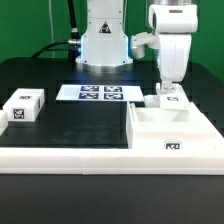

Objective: Assemble cabinet

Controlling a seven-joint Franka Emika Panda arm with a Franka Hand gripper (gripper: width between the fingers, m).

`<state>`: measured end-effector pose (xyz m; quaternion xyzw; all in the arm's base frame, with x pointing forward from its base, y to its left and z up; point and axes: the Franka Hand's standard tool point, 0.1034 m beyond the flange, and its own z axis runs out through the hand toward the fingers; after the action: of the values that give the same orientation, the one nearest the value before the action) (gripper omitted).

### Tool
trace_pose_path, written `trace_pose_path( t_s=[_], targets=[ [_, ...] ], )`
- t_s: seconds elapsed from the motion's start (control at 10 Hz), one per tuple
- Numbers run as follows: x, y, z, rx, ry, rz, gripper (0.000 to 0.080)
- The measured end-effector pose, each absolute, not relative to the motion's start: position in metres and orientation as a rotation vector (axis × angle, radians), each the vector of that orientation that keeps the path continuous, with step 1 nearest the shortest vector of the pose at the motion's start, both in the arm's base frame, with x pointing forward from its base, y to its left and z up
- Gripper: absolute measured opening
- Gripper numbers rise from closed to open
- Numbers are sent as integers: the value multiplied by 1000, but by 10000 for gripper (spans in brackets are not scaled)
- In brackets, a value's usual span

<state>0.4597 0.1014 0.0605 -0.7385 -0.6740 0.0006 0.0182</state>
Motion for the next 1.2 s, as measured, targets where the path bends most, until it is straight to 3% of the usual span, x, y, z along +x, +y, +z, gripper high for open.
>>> trace_pose_path(
  t_s=[1.2],
  targets=[
    [474,102,56,-2304,-2078,-25,71]
  ],
)
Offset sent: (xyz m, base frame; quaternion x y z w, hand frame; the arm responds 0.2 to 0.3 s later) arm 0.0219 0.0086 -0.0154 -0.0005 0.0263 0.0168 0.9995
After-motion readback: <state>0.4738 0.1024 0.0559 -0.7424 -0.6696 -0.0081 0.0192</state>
